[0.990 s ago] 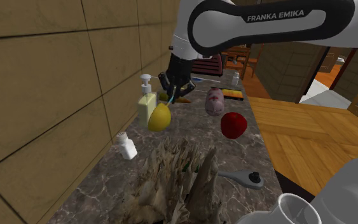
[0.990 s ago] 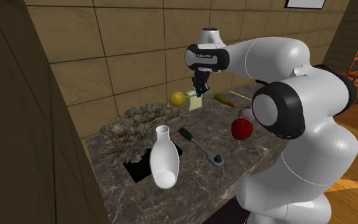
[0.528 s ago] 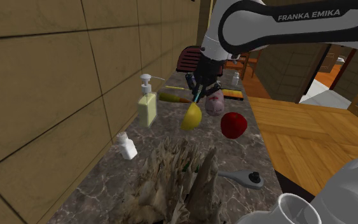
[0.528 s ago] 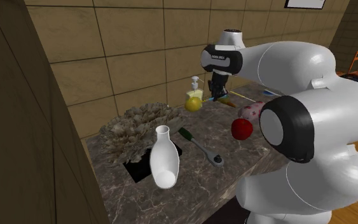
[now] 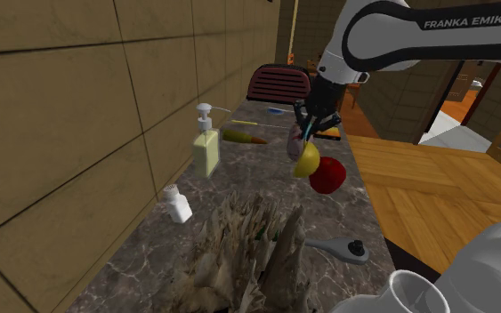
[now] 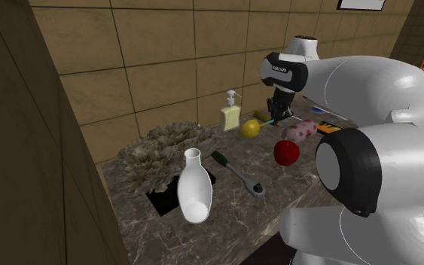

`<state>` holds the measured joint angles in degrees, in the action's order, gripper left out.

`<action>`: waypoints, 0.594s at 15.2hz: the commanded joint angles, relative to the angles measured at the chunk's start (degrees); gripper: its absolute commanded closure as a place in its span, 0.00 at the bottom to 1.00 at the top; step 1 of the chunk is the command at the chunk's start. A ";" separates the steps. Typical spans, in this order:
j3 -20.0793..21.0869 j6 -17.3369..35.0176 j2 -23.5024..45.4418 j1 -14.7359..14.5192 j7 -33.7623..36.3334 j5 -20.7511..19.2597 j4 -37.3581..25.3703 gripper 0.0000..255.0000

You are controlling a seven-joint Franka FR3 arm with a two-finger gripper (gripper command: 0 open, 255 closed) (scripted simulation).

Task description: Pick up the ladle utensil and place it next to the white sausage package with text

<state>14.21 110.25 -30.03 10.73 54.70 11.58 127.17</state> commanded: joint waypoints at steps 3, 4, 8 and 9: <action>-0.09 2.53 -0.74 -0.15 -0.66 0.35 3.33 1.00; -0.01 3.29 -0.76 -0.19 -0.73 0.44 4.11 1.00; 0.30 6.36 -0.68 -0.35 -1.02 0.79 7.11 1.00; 0.38 7.14 -0.63 -0.39 -1.09 0.88 7.84 1.00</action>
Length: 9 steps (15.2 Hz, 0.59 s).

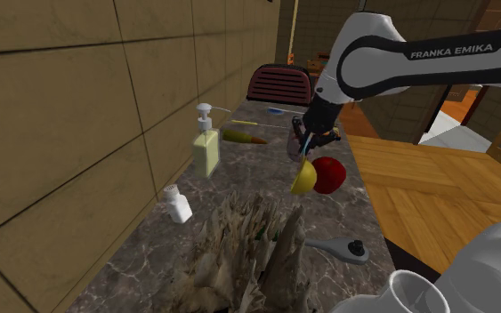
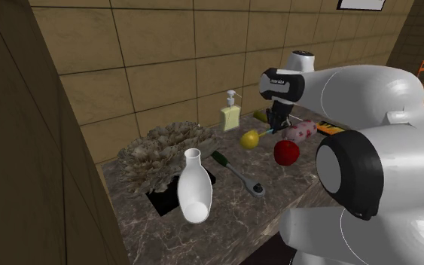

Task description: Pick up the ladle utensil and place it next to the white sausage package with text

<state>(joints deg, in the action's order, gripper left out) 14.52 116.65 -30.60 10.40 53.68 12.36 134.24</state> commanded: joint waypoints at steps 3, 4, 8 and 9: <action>0.33 3.09 0.18 -0.18 -0.27 0.38 2.88 1.00; 0.42 3.88 0.29 -0.22 -0.34 0.47 3.57 1.00; 0.79 7.10 0.88 -0.37 -0.61 0.85 6.21 1.00; 0.88 7.91 1.06 -0.41 -0.68 0.94 6.84 1.00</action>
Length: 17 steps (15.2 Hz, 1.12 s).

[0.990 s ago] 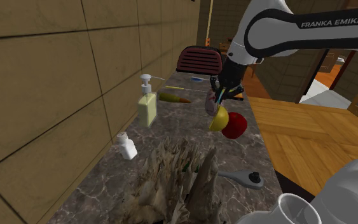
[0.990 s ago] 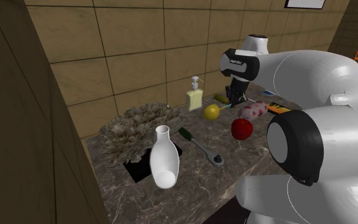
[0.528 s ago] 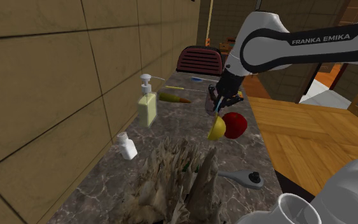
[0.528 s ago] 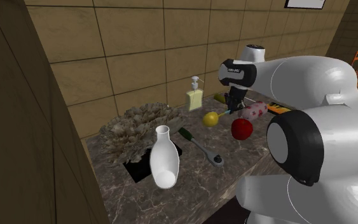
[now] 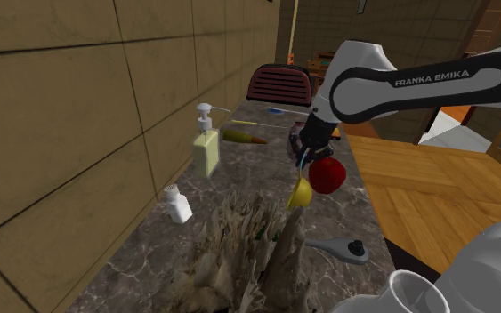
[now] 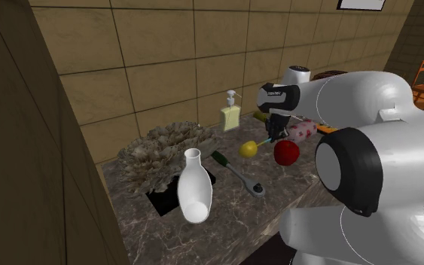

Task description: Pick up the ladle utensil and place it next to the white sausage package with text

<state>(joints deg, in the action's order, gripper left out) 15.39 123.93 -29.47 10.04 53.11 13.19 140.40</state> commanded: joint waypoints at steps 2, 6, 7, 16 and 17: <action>0.21 2.29 0.35 -0.13 -0.25 0.30 1.92 1.00; 0.61 5.66 1.38 -0.29 -0.50 0.67 4.27 1.00; 0.69 6.52 1.69 -0.35 -0.56 0.75 4.83 1.00; -0.69 9.96 3.18 -2.31 0.06 -0.05 6.86 1.00; -0.84 9.97 3.20 -2.46 0.14 -0.15 6.87 1.00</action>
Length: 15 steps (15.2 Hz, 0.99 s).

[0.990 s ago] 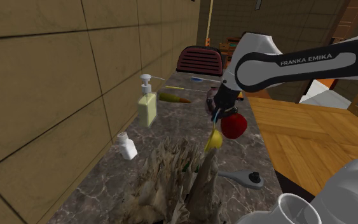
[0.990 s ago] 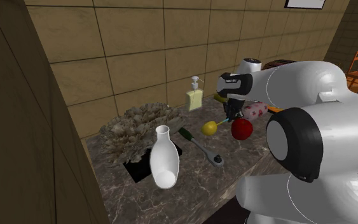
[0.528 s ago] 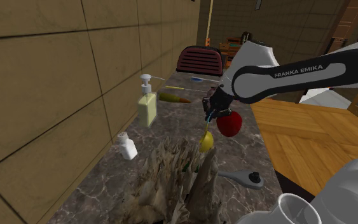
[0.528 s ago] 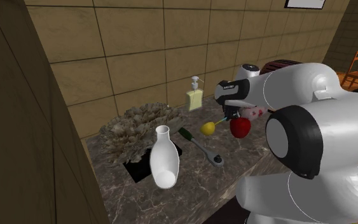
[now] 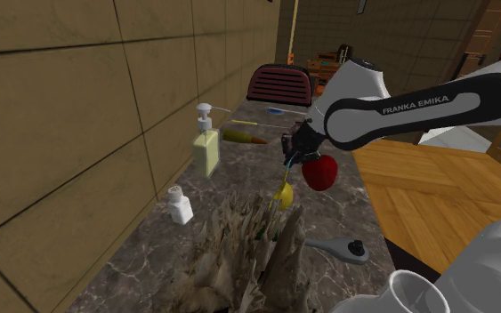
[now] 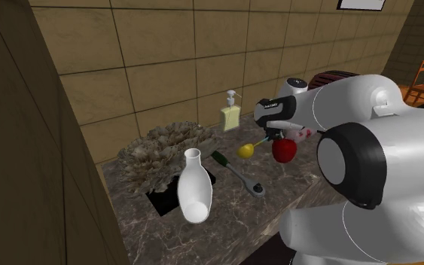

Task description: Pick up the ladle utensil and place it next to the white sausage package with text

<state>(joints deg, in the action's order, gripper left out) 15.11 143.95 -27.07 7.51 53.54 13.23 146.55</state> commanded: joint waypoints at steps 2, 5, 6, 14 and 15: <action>-0.33 -9.54 1.38 -0.07 0.20 -0.40 0.55 0.00; 0.08 -9.88 0.39 -0.23 0.86 -0.35 1.11 0.00; 0.07 -11.49 -0.04 -0.10 1.14 -0.58 -0.12 0.00; -3.08 -18.32 -3.88 -1.10 0.36 -1.53 -2.79 0.00; -3.08 -18.32 -3.88 -1.10 0.36 -1.53 -2.79 0.00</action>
<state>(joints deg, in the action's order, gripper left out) 12.06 126.18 -31.15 6.38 53.87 11.71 143.41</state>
